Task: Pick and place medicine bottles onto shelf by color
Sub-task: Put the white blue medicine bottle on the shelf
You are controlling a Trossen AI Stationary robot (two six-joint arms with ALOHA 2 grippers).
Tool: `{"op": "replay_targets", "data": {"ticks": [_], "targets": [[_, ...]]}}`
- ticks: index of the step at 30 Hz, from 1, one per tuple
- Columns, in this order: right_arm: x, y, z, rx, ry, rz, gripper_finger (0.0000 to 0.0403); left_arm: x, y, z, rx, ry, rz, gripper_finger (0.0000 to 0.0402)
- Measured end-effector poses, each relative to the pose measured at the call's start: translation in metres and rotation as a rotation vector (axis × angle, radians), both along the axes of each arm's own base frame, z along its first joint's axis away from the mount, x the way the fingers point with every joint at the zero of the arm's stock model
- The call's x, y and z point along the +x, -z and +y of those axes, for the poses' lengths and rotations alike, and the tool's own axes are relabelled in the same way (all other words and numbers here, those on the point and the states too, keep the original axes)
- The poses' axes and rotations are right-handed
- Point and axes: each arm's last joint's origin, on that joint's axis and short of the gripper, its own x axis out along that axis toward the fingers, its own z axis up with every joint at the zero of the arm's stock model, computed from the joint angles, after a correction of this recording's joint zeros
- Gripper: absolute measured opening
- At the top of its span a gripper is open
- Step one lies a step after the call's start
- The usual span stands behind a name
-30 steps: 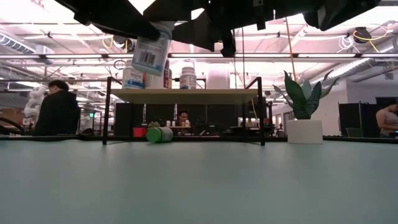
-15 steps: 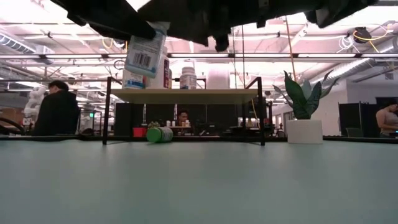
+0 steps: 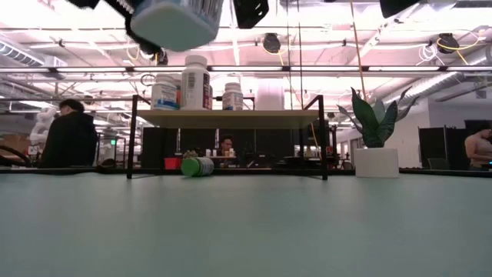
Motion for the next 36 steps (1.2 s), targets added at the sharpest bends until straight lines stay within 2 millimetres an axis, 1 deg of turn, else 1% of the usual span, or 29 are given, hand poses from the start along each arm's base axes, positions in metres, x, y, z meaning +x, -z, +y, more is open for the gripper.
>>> {"op": "replay_targets", "data": {"ticks": [2,5,7,9,11,18,21,23,25,28,32,34,36], "targets": [[0.0,0.0,0.0,-0.015,-0.006,-0.015,0.0176,0.006,0.005,-0.005,-0.03,0.069,-0.027,0.0381],[0.0,-0.002,0.001,-0.019,-0.015,-0.041,0.0177,0.012,0.017,-0.011,-0.019,0.134,-0.042,0.0367],[0.0,-0.002,0.001,-0.021,-0.016,-0.041,0.0177,0.014,0.022,-0.012,0.002,0.155,-0.041,0.0354],[0.0,-0.002,0.002,-0.021,-0.022,-0.04,0.0177,0.014,0.023,-0.012,0.008,0.159,-0.049,0.0335],[-0.001,-0.002,0.003,-0.026,-0.026,-0.041,0.0177,0.016,0.022,-0.01,0.0,0.158,-0.057,0.0308],[-0.002,-0.002,0.005,-0.025,-0.053,-0.036,0.0177,0.018,0.018,-0.007,-0.017,0.142,-0.069,0.0192],[-0.002,-0.001,0.005,-0.027,-0.051,-0.031,0.0179,0.018,0.019,-0.005,-0.016,0.141,-0.06,0.0161],[-0.002,-0.001,0.004,-0.027,-0.045,-0.03,0.0184,0.018,0.019,-0.005,-0.016,0.139,-0.058,0.0155],[-0.001,-0.002,0.004,-0.014,-0.037,-0.027,0.0194,0.018,0.019,-0.005,-0.012,0.131,-0.06,0.0157],[-0.002,-0.002,0.005,-0.006,0.021,-0.021,0.0217,0.018,0.02,-0.003,0.059,0.035,-0.077,0.0168],[-0.004,-0.001,0.008,-0.053,0.184,-0.029,0.025,0.016,0.024,0.001,0.179,-0.129,-0.077,0.0166],[-0.006,-0.001,0.008,-0.064,0.293,-0.022,0.0261,0.016,0.025,0.003,0.217,-0.181,-0.078,0.016],[-0.008,-0.003,0.008,-0.074,0.362,-0.022,0.0266,0.016,0.024,0.004,0.23,-0.219,-0.086,0.0157]]}}
